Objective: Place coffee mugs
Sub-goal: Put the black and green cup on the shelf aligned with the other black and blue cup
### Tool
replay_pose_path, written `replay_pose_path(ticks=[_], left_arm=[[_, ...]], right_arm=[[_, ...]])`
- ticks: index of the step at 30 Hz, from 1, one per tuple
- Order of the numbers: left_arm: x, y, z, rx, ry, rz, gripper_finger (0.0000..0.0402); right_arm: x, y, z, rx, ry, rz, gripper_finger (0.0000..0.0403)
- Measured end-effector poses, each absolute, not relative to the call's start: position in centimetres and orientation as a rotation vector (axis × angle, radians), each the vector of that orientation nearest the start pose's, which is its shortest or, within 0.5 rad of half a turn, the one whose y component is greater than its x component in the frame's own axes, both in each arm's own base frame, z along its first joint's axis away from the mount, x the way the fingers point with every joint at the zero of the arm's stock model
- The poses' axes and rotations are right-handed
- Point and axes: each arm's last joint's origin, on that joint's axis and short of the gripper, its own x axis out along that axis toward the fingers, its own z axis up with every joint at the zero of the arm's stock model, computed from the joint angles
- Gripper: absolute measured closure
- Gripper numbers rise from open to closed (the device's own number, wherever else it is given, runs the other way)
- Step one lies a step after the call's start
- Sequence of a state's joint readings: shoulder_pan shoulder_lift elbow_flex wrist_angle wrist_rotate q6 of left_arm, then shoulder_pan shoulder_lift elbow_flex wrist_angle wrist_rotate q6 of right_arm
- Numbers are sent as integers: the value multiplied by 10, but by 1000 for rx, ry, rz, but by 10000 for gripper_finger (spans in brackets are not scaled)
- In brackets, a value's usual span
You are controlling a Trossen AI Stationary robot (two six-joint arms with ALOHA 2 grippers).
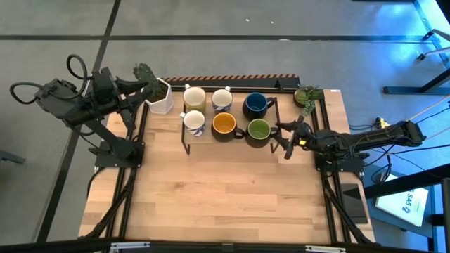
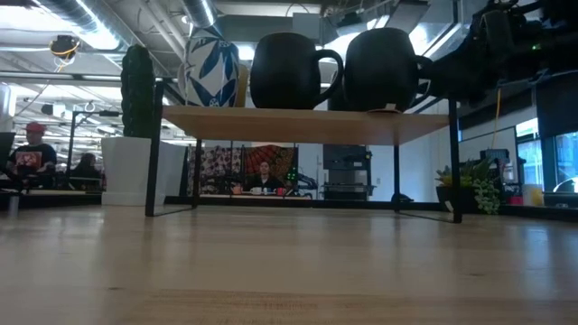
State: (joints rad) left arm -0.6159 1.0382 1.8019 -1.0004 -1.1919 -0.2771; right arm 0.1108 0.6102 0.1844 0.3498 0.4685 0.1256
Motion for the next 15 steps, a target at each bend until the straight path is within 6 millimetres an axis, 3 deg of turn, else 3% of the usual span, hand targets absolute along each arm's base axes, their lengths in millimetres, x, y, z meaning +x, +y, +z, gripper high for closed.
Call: replay_pose_path(ticks=[15], left_arm=[[96, -35, 525, -90, 73, 558, 264]], right_arm=[[136, 3, 206, 91, 35, -332, 155]])
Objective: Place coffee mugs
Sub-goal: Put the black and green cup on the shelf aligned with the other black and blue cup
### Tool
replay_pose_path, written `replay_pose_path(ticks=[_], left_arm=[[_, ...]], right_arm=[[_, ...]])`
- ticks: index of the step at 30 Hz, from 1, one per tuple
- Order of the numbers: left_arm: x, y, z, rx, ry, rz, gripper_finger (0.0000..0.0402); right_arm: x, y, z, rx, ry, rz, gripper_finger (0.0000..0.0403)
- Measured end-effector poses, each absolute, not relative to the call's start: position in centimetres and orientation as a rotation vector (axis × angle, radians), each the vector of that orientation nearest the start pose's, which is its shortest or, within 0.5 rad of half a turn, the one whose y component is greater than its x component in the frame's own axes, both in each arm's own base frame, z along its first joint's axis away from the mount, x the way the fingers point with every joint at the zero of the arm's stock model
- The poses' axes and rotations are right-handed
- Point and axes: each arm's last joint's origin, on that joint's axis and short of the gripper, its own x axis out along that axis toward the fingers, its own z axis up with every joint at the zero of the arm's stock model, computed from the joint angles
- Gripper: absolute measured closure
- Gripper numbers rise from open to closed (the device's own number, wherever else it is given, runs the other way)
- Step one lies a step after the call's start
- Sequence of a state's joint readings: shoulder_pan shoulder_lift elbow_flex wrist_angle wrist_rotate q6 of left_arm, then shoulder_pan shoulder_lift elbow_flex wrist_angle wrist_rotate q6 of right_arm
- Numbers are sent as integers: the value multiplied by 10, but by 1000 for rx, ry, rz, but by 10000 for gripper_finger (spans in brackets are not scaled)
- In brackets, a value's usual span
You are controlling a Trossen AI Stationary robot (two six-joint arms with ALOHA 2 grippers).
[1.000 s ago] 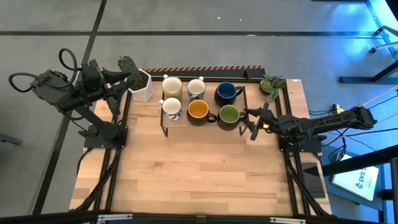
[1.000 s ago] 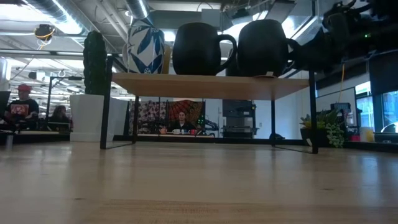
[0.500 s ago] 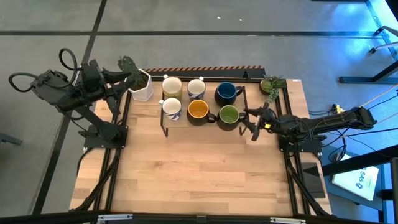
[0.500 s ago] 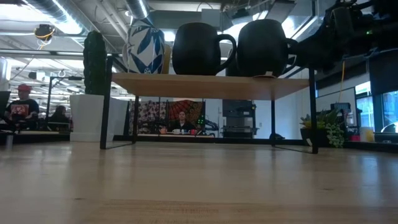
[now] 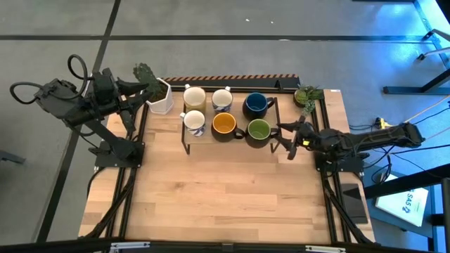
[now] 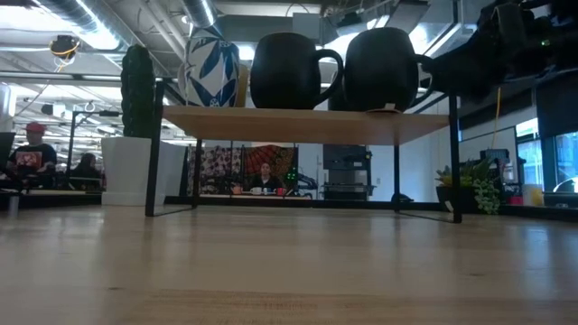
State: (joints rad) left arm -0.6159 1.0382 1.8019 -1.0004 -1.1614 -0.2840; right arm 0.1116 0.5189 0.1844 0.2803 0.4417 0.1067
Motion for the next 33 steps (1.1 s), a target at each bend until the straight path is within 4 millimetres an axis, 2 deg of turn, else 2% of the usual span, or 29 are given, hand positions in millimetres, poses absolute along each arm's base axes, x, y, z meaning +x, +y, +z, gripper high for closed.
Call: replay_pose_path(ticks=[8, 20, 28, 33], left_arm=[[96, -35, 525, -88, 73, 558, 264], [96, -36, 525, -88, 84, 518, 264], [90, -32, 526, -104, 75, 503, 264], [88, -30, 527, -109, 71, 501, 264]], right_arm=[[125, 2, 210, 121, 7, -319, 155], [123, 6, 213, 229, -21, -158, 155], [122, 6, 214, 231, -34, -155, 155], [119, 3, 217, 181, -64, -231, 155]])
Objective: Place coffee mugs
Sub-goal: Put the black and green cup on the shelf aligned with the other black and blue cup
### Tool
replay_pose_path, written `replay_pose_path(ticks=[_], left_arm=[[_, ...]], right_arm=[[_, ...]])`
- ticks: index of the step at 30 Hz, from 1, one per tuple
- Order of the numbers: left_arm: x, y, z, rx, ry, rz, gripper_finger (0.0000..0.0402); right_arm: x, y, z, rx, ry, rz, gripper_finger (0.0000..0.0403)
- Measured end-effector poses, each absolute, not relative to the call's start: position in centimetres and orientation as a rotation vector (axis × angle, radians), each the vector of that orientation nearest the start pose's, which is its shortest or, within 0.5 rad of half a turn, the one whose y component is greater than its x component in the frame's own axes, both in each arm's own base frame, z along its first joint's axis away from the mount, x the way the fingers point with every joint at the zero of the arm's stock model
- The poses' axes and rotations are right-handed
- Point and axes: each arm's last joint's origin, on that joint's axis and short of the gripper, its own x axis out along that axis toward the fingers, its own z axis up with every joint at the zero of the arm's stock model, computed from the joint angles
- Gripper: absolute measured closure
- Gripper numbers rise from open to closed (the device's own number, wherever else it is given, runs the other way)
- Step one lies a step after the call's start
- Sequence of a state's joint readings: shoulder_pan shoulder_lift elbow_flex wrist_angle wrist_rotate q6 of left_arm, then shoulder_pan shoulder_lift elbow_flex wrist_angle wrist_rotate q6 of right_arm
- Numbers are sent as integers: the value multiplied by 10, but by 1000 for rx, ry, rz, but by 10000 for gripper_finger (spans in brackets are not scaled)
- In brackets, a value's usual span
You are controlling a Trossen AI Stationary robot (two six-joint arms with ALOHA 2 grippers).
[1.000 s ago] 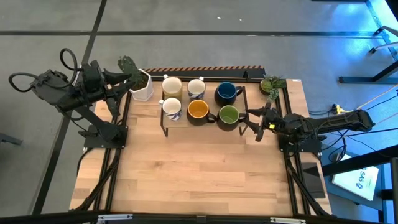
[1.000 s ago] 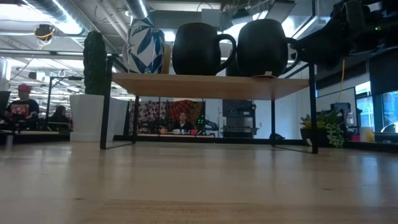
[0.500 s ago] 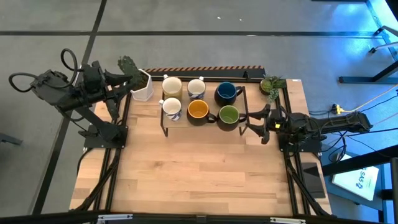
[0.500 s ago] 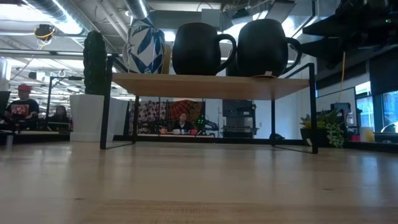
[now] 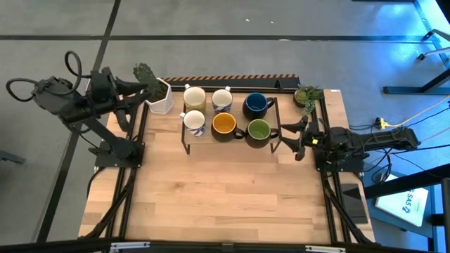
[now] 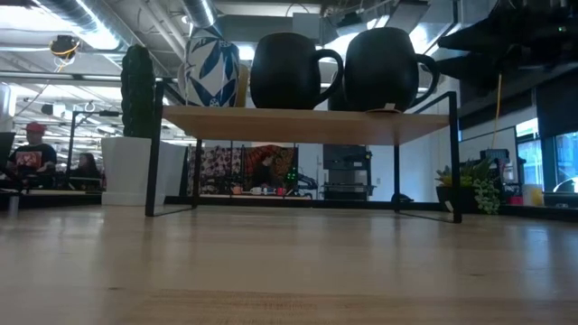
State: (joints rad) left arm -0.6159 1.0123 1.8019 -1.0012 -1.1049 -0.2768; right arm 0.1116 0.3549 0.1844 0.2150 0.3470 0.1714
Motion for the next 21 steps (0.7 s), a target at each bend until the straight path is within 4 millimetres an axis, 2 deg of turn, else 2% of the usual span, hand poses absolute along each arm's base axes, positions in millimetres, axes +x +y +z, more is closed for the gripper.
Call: replay_pose_path(ticks=[3, 6, 9, 13, 18, 21], left_arm=[[87, -30, 527, -109, 70, 502, 264], [87, -30, 527, -109, 70, 502, 264], [88, -30, 527, -109, 71, 500, 264], [88, -31, 526, -114, 78, 463, 264], [89, -32, 526, -114, 83, 450, 264], [89, -32, 526, -115, 84, 444, 264]], right_arm=[[116, 3, 228, 161, -175, -237, 155], [112, 4, 248, 137, -284, -187, 155], [110, 5, 268, 113, -305, -112, 173], [118, 9, 281, 75, -171, -45, 243], [138, 15, 291, 56, -48, 98, 380], [153, 23, 291, 66, 9, 152, 386]])
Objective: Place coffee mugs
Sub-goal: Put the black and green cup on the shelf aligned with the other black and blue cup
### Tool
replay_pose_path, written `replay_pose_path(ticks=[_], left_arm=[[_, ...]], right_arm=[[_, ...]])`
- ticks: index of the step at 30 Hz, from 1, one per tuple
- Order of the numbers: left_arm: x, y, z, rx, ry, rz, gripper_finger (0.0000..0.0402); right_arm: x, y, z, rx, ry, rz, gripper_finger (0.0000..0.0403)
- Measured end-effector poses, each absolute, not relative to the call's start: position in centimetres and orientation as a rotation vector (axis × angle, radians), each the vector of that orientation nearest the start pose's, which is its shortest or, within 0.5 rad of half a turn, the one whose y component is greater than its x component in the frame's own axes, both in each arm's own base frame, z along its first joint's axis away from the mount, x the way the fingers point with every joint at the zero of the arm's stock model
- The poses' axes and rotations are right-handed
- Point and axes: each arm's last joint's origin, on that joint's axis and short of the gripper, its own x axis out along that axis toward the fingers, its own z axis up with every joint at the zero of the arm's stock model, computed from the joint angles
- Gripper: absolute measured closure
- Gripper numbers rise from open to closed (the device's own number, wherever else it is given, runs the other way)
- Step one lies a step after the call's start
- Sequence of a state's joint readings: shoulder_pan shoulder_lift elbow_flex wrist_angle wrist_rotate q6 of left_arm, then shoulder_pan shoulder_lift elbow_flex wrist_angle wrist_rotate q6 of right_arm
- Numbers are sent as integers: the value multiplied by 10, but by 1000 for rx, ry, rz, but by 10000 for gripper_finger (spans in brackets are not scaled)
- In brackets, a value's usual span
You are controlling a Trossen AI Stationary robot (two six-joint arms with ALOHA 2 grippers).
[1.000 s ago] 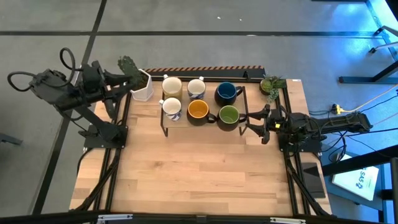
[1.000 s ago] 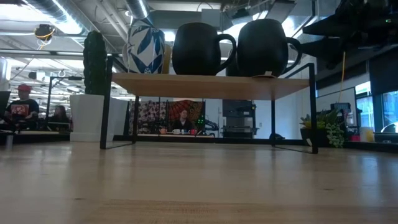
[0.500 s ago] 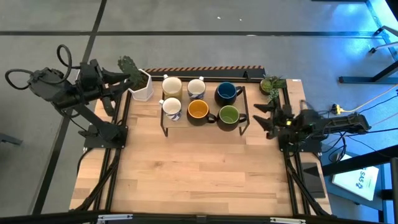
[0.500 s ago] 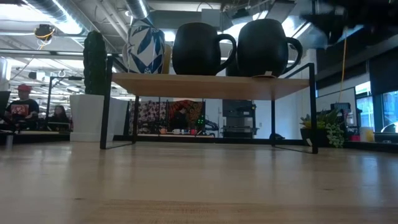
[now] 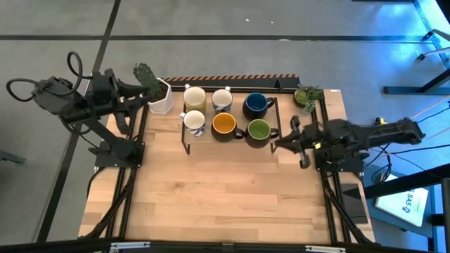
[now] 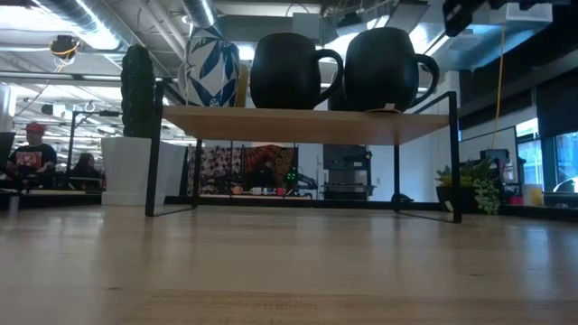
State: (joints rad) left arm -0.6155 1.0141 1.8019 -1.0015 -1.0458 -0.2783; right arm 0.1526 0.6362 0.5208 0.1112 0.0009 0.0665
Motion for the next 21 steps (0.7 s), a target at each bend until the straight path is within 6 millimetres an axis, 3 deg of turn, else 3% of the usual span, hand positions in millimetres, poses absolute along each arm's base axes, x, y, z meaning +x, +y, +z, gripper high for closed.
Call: replay_pose_path(ticks=[5, 12, 21], left_arm=[[89, -33, 526, -117, 88, 426, 264], [89, -33, 526, -117, 88, 425, 264], [89, -33, 526, -118, 88, 425, 264]], right_arm=[[175, 45, 273, 47, 146, 145, 399], [185, 75, 260, 23, 181, 24, 401], [204, 87, 235, 30, 261, -61, 402]])
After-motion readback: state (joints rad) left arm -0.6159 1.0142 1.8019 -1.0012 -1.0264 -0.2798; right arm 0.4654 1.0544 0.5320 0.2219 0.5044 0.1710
